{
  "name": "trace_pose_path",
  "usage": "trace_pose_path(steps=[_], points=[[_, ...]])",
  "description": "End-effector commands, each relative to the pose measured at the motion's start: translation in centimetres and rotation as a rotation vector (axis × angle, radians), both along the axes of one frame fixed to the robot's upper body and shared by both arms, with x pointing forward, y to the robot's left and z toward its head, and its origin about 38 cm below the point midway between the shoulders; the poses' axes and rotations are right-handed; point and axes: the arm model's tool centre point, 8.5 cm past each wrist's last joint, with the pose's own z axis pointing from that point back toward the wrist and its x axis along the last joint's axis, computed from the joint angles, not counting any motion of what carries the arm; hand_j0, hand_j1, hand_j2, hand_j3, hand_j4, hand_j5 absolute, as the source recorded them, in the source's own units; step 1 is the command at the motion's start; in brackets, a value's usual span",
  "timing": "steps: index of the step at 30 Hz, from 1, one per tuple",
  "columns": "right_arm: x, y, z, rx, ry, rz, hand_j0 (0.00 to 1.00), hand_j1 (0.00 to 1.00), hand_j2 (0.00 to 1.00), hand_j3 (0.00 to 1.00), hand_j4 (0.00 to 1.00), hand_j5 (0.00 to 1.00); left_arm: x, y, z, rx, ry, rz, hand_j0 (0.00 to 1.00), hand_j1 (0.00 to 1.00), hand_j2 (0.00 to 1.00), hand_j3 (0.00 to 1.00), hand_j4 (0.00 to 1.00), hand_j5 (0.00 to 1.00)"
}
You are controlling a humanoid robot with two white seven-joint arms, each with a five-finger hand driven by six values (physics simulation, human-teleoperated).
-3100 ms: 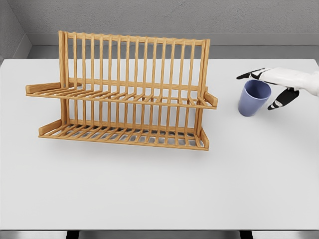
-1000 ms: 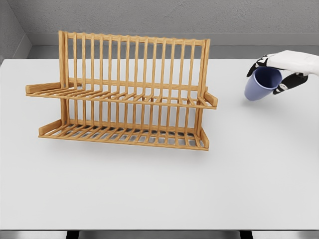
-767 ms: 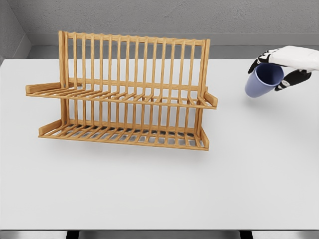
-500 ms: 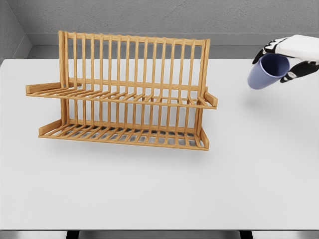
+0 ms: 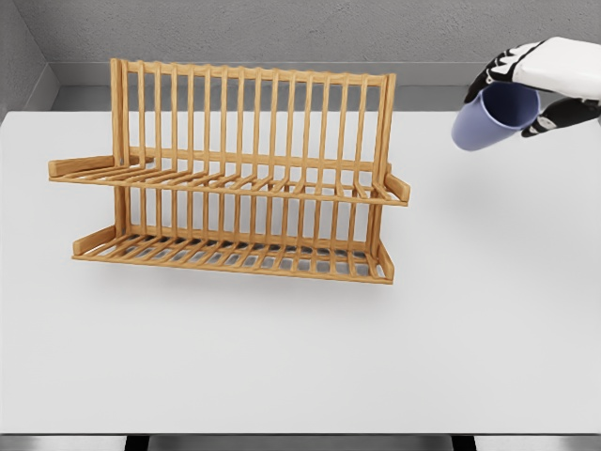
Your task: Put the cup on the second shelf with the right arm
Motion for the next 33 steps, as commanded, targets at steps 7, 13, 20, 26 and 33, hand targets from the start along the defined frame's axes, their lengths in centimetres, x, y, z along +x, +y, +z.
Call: trace_pose_path(steps=[7,13,20,26,33], points=[[-1.4,0.6,2.2,-0.013,-0.062,0.034,0.68,0.68,0.68,0.68,0.68,0.68,0.0,0.0,0.0,0.0,0.0,0.001,1.0,1.0,1.0,1.0,1.0,1.0],[-3.0,2.4,3.0,-0.048,-0.094,0.107,0.68,0.68,0.68,0.68,0.68,0.68,0.1,0.0,0.0,0.0,-0.002,0.0,1.0,1.0,1.0,1.0,1.0,1.0],[-4.3,4.6,3.0,-0.061,-0.111,0.182,0.68,0.68,0.68,0.68,0.68,0.68,0.0,0.0,0.0,0.0,0.0,0.001,1.0,1.0,1.0,1.0,1.0,1.0],[-4.6,5.1,3.0,-0.062,-0.126,0.233,0.68,0.68,0.68,0.68,0.68,0.68,0.0,0.0,0.0,0.0,0.0,0.001,1.0,1.0,1.0,1.0,1.0,1.0],[-4.5,6.7,2.7,-0.032,-0.139,0.287,0.68,0.68,0.68,0.68,0.68,0.68,0.0,0.0,0.0,0.0,0.0,0.001,1.0,1.0,1.0,1.0,1.0,1.0]])
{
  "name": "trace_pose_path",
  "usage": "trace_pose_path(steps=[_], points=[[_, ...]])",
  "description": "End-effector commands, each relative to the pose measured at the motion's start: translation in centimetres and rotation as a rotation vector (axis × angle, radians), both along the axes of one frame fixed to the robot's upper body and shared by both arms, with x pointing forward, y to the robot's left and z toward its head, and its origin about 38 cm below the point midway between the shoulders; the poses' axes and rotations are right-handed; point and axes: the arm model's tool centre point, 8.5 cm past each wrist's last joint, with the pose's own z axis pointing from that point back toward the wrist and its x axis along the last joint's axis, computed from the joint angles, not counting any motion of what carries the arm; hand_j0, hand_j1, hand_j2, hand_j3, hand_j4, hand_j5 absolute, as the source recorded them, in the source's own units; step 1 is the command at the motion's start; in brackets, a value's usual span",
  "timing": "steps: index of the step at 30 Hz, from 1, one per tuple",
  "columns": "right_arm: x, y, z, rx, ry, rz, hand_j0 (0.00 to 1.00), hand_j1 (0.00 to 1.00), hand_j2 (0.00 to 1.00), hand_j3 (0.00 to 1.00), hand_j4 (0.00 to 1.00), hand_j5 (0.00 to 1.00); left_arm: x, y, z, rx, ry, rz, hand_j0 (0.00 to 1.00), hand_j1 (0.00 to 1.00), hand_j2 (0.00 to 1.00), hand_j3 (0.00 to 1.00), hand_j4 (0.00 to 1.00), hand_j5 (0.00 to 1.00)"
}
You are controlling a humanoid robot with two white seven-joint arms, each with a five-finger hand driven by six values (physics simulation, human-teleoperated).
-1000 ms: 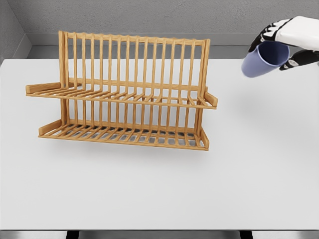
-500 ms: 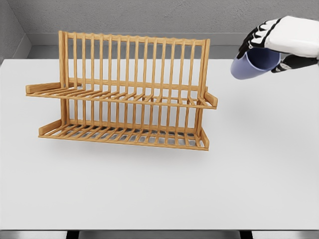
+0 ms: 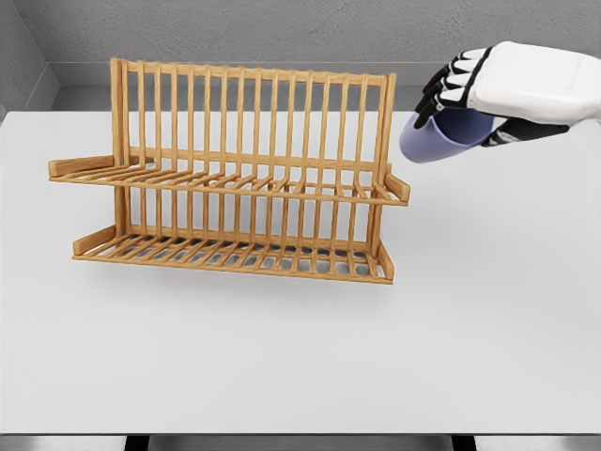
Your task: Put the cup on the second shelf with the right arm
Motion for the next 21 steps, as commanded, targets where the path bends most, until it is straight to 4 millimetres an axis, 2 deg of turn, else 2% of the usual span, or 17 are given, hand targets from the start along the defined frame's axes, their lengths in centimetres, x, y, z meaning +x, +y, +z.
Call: trace_pose_path(steps=[1,12,21], points=[[0.1,0.6,-0.1,0.017,0.001,0.017,0.68,0.68,0.68,0.68,0.68,0.68,0.0,0.0,0.0,0.0,0.0,0.0,1.0,1.0,1.0,1.0,1.0,1.0],[0.4,3.5,-0.5,0.075,0.001,0.096,0.69,0.69,0.69,0.69,0.69,0.69,0.0,0.0,0.0,0.0,0.0,0.0,1.0,1.0,1.0,1.0,1.0,1.0],[0.4,3.3,-0.8,0.069,0.011,0.088,0.69,0.69,0.69,0.69,0.69,0.69,0.0,0.0,0.0,0.0,0.0,0.0,1.0,1.0,1.0,1.0,1.0,1.0]])
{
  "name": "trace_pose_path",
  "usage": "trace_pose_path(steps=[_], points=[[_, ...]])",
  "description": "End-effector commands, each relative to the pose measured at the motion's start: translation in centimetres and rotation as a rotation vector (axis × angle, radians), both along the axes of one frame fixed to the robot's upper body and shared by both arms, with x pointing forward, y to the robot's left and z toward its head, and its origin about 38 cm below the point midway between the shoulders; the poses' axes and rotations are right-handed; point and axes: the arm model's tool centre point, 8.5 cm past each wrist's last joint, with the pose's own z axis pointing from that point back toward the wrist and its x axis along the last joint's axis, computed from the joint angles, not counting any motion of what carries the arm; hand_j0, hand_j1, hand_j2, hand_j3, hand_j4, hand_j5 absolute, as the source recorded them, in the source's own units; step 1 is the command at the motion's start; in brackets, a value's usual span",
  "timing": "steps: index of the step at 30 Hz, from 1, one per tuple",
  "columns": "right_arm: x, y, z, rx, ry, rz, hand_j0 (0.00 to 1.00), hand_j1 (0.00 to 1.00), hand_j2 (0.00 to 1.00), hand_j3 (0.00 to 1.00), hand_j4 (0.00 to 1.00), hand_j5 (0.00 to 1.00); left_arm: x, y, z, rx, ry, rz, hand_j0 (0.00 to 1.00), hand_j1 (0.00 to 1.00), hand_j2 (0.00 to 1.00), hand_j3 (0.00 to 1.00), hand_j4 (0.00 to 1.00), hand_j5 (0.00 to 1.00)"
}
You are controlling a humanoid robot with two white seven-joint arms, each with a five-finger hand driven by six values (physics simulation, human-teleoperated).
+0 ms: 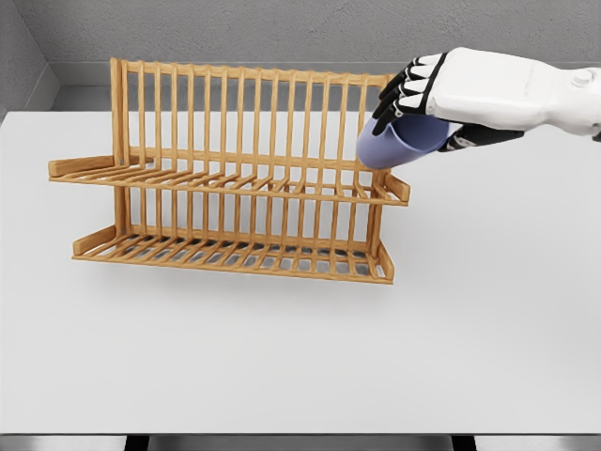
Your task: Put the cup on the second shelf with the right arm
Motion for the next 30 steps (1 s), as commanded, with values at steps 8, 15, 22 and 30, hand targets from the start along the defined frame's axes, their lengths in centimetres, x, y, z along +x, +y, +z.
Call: trace_pose_path(steps=[8,15,22,30], points=[[0.0,1.0,-0.7,0.009,0.021,0.028,0.69,0.69,0.69,0.69,0.69,0.69,-0.1,0.0,0.0,0.0,0.001,0.001,1.0,1.0,1.0,1.0,1.0,1.0],[-0.1,1.5,-1.3,0.005,0.031,0.05,0.69,0.69,0.69,0.69,0.69,0.69,-0.1,0.0,0.0,0.0,0.001,-0.001,1.0,1.0,1.0,1.0,1.0,1.0],[-0.1,2.8,-2.5,0.0,0.064,0.077,0.7,0.7,0.7,0.7,0.7,0.7,-0.1,0.0,0.0,0.0,0.001,0.001,1.0,1.0,1.0,1.0,1.0,1.0],[-0.1,3.7,-3.2,-0.002,0.084,0.097,1.0,1.0,1.0,1.0,1.0,1.0,-0.1,0.0,0.0,0.0,0.001,0.001,1.0,1.0,1.0,1.0,1.0,1.0]])
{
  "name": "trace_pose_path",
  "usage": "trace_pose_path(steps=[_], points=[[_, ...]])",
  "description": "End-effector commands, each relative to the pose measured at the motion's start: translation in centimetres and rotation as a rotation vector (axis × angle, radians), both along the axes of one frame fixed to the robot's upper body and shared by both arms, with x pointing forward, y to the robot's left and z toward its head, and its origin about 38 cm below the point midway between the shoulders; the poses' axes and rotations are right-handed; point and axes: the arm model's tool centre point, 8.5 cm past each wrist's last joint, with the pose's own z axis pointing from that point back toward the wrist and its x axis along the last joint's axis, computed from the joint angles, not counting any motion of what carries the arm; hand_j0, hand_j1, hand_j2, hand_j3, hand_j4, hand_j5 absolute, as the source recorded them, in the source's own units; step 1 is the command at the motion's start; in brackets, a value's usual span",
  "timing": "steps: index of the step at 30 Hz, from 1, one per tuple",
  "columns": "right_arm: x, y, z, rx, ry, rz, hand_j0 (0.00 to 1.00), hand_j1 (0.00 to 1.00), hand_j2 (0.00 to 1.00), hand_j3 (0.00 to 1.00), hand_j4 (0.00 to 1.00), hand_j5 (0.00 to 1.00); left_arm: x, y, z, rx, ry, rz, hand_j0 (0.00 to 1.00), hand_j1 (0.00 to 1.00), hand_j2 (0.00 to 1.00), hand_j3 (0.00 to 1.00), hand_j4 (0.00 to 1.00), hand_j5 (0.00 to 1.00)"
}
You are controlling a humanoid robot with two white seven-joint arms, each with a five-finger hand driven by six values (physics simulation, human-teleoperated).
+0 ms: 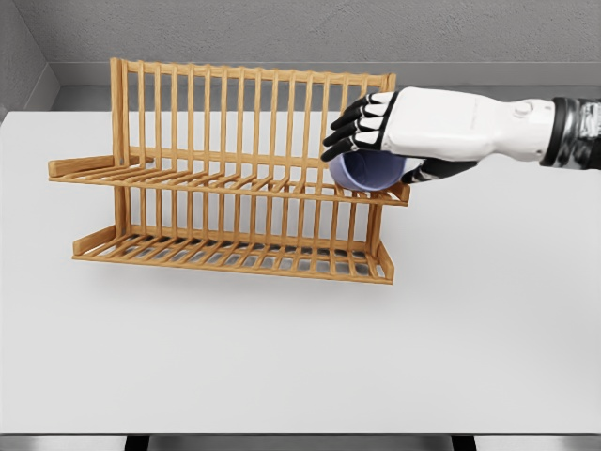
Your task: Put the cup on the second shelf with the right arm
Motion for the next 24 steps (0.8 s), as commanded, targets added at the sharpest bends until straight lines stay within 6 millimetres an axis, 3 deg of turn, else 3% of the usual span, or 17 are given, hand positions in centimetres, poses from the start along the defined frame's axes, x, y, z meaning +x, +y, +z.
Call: trace_pose_path(steps=[1,5,7,9,12,14,19,24], points=[[0.0,0.2,-0.2,0.002,0.006,0.005,1.0,1.0,1.0,1.0,1.0,1.0,0.0,0.0,0.0,0.0,0.0,0.001,1.0,1.0,1.0,1.0,1.0,1.0],[-0.1,0.1,0.1,0.003,-0.003,0.008,1.0,1.0,1.0,1.0,1.0,1.0,0.0,0.0,0.0,0.0,0.0,0.001,1.0,1.0,1.0,1.0,1.0,1.0],[0.1,-0.7,1.7,0.018,-0.044,-0.011,1.0,1.0,1.0,1.0,1.0,1.0,0.0,0.0,0.0,0.0,0.0,0.001,1.0,1.0,1.0,1.0,1.0,1.0],[0.1,-2.0,4.0,0.046,-0.104,-0.043,1.0,1.0,1.0,1.0,1.0,1.0,0.0,0.0,0.0,0.0,0.0,0.001,1.0,1.0,1.0,1.0,1.0,1.0],[-0.7,-5.8,6.2,0.02,-0.173,-0.102,1.0,1.0,1.0,1.0,1.0,1.0,0.0,0.0,0.0,0.0,0.0,0.001,1.0,1.0,1.0,1.0,1.0,1.0],[-1.1,-8.4,5.1,0.026,-0.144,-0.17,1.0,1.0,1.0,1.0,1.0,1.0,0.0,0.0,0.0,0.0,0.0,0.001,1.0,1.0,1.0,1.0,1.0,1.0],[-1.8,-10.7,2.1,0.07,-0.079,-0.238,1.0,1.0,1.0,1.0,1.0,1.0,0.0,0.0,0.0,0.0,0.0,-0.001,1.0,1.0,1.0,1.0,1.0,1.0],[-1.7,-8.7,-2.4,0.185,0.02,-0.21,1.0,1.0,1.0,1.0,1.0,1.0,0.0,0.0,0.0,0.0,0.0,0.001,1.0,1.0,1.0,1.0,1.0,1.0]])
